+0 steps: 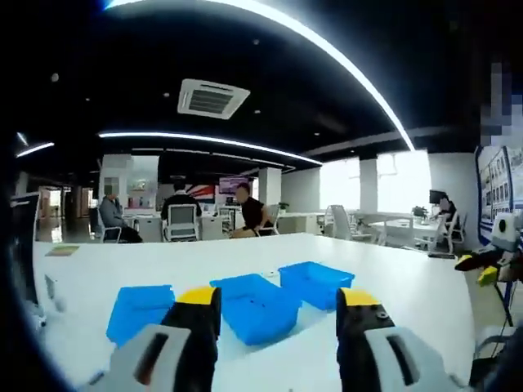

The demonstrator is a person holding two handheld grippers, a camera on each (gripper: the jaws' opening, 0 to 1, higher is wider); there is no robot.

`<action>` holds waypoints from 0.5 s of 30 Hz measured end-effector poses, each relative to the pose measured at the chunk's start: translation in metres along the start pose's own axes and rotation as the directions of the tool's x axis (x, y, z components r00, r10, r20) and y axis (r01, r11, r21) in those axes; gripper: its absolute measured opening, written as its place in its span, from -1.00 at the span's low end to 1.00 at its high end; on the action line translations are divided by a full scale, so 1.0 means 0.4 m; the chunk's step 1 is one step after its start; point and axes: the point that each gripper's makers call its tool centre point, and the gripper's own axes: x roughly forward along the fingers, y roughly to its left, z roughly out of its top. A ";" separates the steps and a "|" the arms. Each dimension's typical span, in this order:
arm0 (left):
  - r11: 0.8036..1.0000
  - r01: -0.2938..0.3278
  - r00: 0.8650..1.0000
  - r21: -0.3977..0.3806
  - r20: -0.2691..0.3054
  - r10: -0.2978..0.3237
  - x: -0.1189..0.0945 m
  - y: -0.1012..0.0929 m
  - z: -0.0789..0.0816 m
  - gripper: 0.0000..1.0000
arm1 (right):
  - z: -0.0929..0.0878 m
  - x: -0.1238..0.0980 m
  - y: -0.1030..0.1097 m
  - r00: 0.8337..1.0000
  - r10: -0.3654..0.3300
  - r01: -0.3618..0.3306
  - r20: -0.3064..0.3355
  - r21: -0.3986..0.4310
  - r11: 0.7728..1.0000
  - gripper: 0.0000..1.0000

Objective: Pick up the resistors one by one and place each resistor into its matching bin, sorting the parts by color and model until every resistor is separated into the correct bin for its type

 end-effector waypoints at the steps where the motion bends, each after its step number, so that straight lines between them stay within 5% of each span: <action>1: 1.000 -0.001 1.000 -0.006 0.003 0.001 -0.030 -0.005 -0.007 0.16 | 0.000 0.001 0.001 1.000 0.001 -0.001 0.000 -0.001 1.000 -0.13; 9: 0.999 -0.049 0.999 0.000 -0.016 0.049 -0.267 -0.024 -0.091 0.16 | -0.004 0.002 0.011 1.000 0.005 -0.005 -0.001 0.004 1.000 -0.13; 15: 0.997 -0.073 0.996 -0.017 -0.055 0.072 -0.364 -0.020 -0.131 0.16 | -0.008 0.003 0.018 1.000 0.008 -0.008 -0.006 0.008 1.000 -0.13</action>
